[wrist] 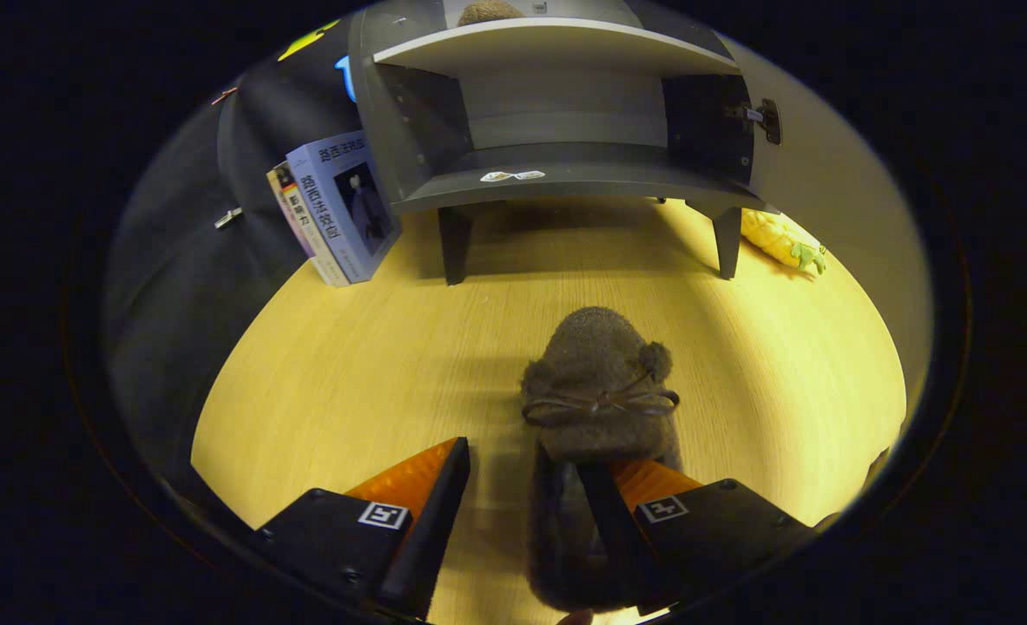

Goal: Open the shoe cabinet door, grab the shoes and put them into the shoe cabinet, then close the shoe cabinet door.

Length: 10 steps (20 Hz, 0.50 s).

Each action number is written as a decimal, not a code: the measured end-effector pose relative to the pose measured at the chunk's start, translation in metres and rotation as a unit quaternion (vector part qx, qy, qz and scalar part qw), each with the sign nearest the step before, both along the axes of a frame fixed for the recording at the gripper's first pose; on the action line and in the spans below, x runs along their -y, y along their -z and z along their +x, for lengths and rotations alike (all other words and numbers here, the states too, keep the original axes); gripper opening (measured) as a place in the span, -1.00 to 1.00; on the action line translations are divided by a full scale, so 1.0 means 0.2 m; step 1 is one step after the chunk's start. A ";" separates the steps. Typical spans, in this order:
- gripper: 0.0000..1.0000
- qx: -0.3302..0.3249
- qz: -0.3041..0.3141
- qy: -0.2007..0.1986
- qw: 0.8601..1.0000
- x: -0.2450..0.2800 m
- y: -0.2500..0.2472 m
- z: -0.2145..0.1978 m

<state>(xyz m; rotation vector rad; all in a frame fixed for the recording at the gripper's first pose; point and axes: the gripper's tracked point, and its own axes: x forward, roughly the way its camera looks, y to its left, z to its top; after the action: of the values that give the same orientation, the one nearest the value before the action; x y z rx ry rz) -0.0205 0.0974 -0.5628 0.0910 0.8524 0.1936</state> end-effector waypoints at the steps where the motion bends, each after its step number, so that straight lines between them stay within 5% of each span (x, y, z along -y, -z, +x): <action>1: 0.48 0.014 -0.008 0.011 1.000 0.01 0.01 0.04; 6: -0.27 0.062 -0.019 0.064 0.996 0.07 0.03 0.17; 9: -0.86 0.069 -0.009 0.045 0.997 0.06 0.05 0.21; 10: -0.87 0.072 -0.009 0.042 0.996 0.07 -0.01 0.17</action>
<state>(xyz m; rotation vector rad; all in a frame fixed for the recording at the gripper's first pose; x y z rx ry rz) 0.0136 0.0834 -0.5599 0.0943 0.7048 0.1112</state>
